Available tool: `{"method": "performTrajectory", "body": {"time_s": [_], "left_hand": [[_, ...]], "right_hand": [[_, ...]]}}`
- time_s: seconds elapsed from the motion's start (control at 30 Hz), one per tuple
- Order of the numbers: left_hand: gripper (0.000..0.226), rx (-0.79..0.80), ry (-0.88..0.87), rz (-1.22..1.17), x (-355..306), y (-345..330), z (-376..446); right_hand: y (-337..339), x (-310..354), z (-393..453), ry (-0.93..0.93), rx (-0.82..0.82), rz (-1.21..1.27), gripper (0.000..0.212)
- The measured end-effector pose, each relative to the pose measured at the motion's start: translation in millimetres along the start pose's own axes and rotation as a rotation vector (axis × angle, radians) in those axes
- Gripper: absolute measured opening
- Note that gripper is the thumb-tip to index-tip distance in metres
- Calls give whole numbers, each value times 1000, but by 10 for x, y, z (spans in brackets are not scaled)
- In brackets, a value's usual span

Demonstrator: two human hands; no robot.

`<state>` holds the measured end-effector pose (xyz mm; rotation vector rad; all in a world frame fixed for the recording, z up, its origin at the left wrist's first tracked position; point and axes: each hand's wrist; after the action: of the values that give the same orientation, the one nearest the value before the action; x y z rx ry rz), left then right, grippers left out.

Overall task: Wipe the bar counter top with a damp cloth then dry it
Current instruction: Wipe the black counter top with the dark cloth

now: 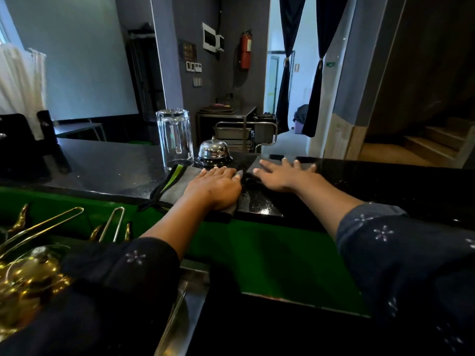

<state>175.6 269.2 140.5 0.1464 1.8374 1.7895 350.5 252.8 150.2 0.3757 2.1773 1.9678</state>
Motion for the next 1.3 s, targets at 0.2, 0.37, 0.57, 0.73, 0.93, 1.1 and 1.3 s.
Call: {"method": "performTrajectory", "body": {"time_s": [0.2, 0.37, 0.57, 0.73, 0.93, 1.1, 1.3], "left_hand": [[58, 73, 2, -7, 107, 120, -115], [55, 75, -46, 44, 270, 194, -197], [56, 22, -34, 29, 336, 160, -169], [58, 21, -14, 35, 336, 149, -165], [56, 4, -32, 26, 362, 133, -158], [57, -31, -29, 28, 376, 98, -104], [57, -28, -2, 42, 351, 104, -65]], "right_hand": [[-154, -397, -630, 142, -15, -36, 66], [-108, -1015, -695, -49, -13, -37, 75], [-54, -557, -591, -105, -29, -13, 68], [-105, 214, -610, 135, -6, -51, 67], [-136, -245, -745, 256, -32, -46, 61], [-54, -315, -325, -4, -32, -24, 67], [-89, 369, -243, 58, -24, -12, 67]]}}
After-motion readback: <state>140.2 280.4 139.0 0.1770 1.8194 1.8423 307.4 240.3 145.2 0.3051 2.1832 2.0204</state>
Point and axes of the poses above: each hand's wrist, its own z-axis towards the middle knuckle, its own y-axis out of the back of the hand, x = y × z, and after that the axes turned 5 degrees about -z, right-handed
